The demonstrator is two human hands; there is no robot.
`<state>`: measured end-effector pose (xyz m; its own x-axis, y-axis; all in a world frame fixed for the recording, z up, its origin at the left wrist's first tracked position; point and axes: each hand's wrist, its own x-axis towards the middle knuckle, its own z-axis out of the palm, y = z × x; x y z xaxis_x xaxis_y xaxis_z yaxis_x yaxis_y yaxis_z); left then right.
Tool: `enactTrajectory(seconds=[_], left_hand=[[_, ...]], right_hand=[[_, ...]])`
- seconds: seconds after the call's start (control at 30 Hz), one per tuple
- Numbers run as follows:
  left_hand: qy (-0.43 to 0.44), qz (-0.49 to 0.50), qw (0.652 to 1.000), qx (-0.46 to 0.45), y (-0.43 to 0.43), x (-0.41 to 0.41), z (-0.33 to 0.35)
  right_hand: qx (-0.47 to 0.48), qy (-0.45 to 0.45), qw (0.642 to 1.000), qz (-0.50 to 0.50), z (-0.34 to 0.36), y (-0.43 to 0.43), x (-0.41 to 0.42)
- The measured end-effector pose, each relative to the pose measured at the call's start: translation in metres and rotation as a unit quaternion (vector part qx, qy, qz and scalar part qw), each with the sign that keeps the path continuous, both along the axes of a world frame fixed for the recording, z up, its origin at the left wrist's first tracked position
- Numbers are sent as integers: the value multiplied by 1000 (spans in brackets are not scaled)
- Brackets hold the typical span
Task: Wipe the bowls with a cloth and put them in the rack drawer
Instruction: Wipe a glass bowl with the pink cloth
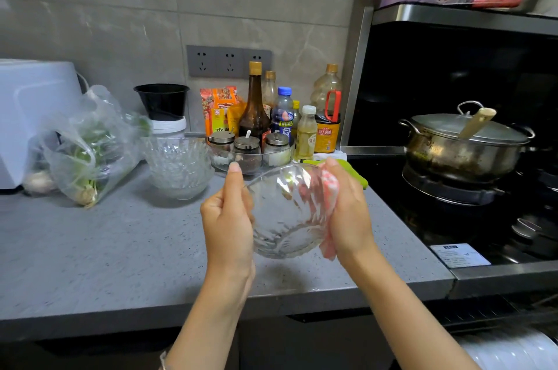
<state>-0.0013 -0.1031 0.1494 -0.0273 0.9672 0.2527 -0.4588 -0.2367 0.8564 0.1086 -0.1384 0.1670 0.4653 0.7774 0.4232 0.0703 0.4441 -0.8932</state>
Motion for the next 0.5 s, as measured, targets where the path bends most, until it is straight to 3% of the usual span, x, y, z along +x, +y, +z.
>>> enactTrajectory(seconds=[0.13, 0.23, 0.37, 0.5], left_hand=[[-15, -60, 997, -52, 8, -5, -6], [74, -75, 993, -44, 14, -10, -4], [199, -55, 974, 89, 5, -17, 16], [308, -41, 925, 220, -3, -12, 23]], right_hand=[[-42, -60, 997, -19, 4, -6, 8], [-54, -102, 993, -28, 8, -13, 10], [-50, -167, 985, 1, 16, -16, 9], [-58, -256, 965, 3, 12, -11, 4]])
